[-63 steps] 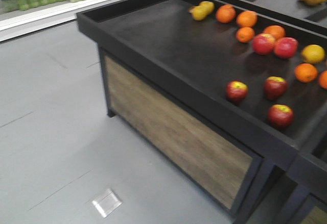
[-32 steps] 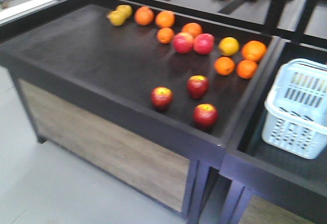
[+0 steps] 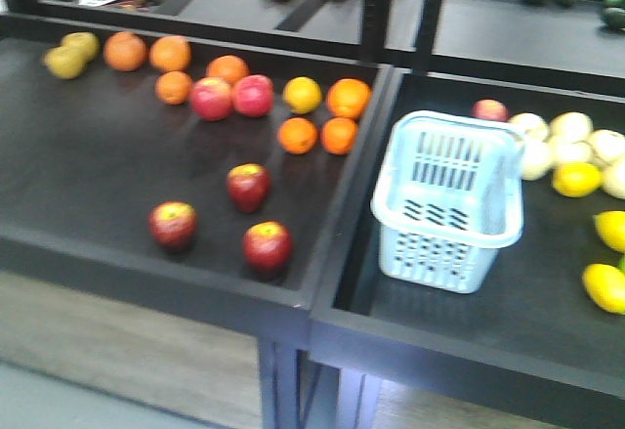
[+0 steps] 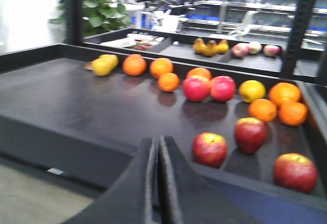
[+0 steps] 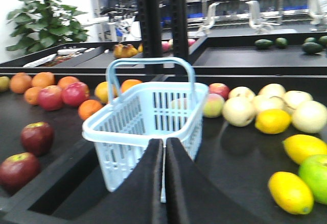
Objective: Pick three apples into basket with both arms
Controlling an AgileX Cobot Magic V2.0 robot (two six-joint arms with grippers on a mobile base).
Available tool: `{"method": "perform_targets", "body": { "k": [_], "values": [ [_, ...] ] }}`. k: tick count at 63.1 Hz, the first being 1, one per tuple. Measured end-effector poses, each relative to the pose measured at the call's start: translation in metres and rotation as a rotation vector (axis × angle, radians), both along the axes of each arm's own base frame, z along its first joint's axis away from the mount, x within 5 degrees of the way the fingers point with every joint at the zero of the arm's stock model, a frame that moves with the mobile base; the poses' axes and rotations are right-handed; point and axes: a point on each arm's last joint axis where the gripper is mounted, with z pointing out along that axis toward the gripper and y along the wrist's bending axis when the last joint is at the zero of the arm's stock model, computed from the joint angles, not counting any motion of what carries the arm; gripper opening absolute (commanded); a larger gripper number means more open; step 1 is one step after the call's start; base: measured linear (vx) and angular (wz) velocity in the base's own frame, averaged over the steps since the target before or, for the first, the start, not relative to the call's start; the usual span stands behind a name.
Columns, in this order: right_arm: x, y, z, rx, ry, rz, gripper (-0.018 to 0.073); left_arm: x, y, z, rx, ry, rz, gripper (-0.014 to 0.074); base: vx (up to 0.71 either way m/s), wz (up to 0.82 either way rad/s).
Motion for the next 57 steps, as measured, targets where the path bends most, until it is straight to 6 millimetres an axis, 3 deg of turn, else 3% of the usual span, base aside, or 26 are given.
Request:
{"method": "perform_targets", "body": {
  "k": [57],
  "values": [
    [0.0000, 0.0000, 0.0000, 0.000, 0.000, 0.000, -0.0004, 0.0000, 0.0000, 0.0000, 0.000, 0.000, 0.000, -0.0006, 0.11, -0.20]
  ]
}}
